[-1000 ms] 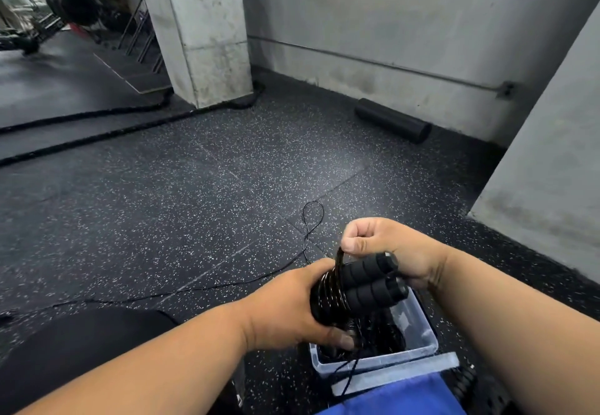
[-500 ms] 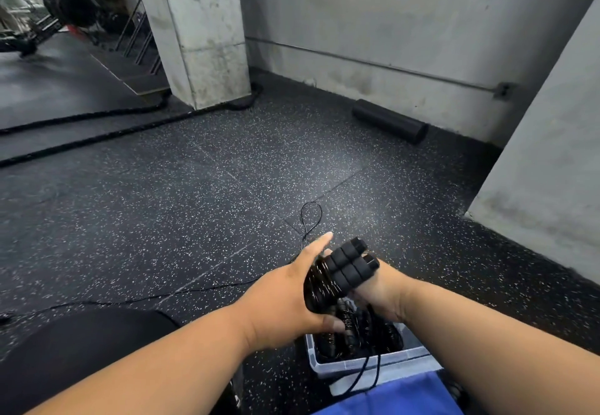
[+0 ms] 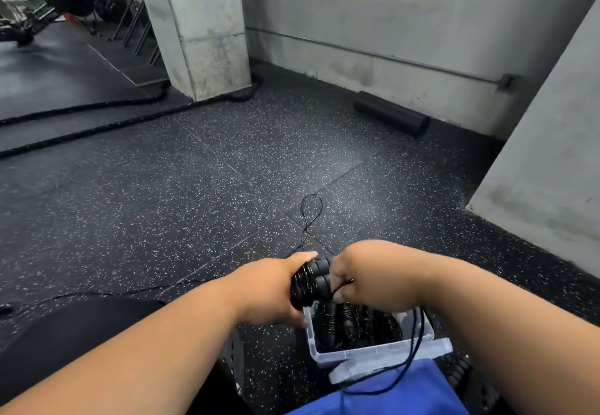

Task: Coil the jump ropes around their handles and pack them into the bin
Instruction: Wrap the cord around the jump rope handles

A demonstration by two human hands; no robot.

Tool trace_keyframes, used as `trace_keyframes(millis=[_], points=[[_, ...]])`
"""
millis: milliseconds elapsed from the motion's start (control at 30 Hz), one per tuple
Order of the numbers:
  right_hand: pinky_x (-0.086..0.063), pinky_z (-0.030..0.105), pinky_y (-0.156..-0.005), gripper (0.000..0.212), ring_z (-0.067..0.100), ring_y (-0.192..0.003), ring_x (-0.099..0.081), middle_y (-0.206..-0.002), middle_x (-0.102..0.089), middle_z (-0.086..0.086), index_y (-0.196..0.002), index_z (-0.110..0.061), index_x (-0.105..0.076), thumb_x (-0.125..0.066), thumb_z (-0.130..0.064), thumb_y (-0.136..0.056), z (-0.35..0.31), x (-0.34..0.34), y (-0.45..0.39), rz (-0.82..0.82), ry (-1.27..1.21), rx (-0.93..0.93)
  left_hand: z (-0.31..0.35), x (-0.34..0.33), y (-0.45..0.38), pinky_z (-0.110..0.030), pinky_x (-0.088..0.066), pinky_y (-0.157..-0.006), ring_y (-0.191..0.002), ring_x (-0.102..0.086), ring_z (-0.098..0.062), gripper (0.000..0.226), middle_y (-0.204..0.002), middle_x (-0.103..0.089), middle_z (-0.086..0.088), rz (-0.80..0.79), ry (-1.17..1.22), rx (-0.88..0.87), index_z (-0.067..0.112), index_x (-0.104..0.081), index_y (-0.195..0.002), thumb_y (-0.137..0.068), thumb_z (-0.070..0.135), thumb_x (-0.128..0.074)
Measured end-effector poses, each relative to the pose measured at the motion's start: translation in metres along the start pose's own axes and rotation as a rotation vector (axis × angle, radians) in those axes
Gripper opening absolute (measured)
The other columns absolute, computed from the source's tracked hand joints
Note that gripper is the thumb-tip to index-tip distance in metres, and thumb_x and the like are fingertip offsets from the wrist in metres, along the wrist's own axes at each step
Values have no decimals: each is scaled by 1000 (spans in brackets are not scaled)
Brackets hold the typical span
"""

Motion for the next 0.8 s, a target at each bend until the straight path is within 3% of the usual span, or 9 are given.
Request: trace_keyframes(millis=[100, 200, 300, 433, 567, 633, 667, 733, 800], points=[[-48, 16, -62, 12, -3, -67, -62, -75, -70, -22, -86, -31, -76, -84, -38, -80, 3, 19, 4, 64, -167, 9, 18, -3, 6, -18, -50, -81, -91, -65, 3, 91, -106, -70, 26, -71, 64, -111, 55, -39, -141, -69, 45, -93], [-46, 20, -60, 21, -1, -61, -59, -78, -72, -9, -86, -29, -77, -92, -36, -73, 11, 31, 3, 111, -308, 57, 35, -7, 12, -14, -48, -76, -86, -65, 9, 65, -100, -70, 26, -130, 197, -182, 50, -52, -117, -71, 35, -95], [-41, 25, -53, 31, 8, -57, -54, -70, -66, 8, -85, -19, -72, -95, -33, -69, 23, 27, 0, 100, -500, 95, 46, -3, 20, -21, -55, -89, -98, -69, 5, 71, -111, -72, 25, -183, 348, -224, 49, -55, -126, -72, 31, -97], [-40, 18, -49, 26, 8, -53, -52, -62, -61, -3, -81, -8, -63, -83, -23, -85, 45, 12, -10, 83, -893, 95, 53, 9, 25, -30, -52, -104, -115, -67, -3, 78, -123, -71, 18, -140, 527, -282, 39, -54, -138, -73, 33, -98], [-42, 24, -57, 24, 12, -63, -52, -73, -59, 1, -87, -6, -58, -69, -24, -98, 51, -1, -21, 154, -1176, 104, 52, 14, 22, -31, -51, -106, -120, -66, -8, 82, -127, -70, 10, -32, 703, -254, 34, -50, -143, -76, 25, -96], [-36, 27, -56, 26, 16, -65, -46, -74, -53, 5, -86, -13, -60, -66, -34, -101, 52, -7, -26, 221, -1214, 77, 47, 15, 21, -24, -49, -103, -119, -65, -2, 88, -126, -69, 15, 23, 755, -217, 38, -42, -146, -77, 26, -96], [-32, 26, -54, 24, 14, -63, -43, -72, -51, 4, -85, -15, -62, -63, -31, -103, 53, -10, -26, 244, -1204, 43, 45, 17, 20, -20, -49, -101, -119, -65, 0, 91, -128, -67, 17, 56, 768, -201, 42, -38, -147, -77, 28, -95], [-30, 24, -50, 22, 11, -57, -38, -65, -48, 1, -87, -4, -63, -51, -6, -105, 52, -18, -27, 254, -1083, -48, 39, 21, 19, -13, -49, -97, -119, -65, 1, 96, -134, -64, 15, 129, 785, -169, 46, -32, -149, -78, 30, -94], [-36, 20, -50, 31, 10, -55, -41, -64, -48, -3, -80, -11, -59, -42, -5, -106, 47, -22, -25, 264, -886, -118, 31, 27, 14, -13, -51, -94, -116, -66, 1, 98, -132, -66, 16, 195, 818, -134, 49, -33, -152, -78, 30, -94]])
Point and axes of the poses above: each hand's wrist, its own y-axis away from the middle knuckle, its own x-axis out of the back of the hand, z = x × y, the point moved 7 cm from there along -y, towards the middle knuckle
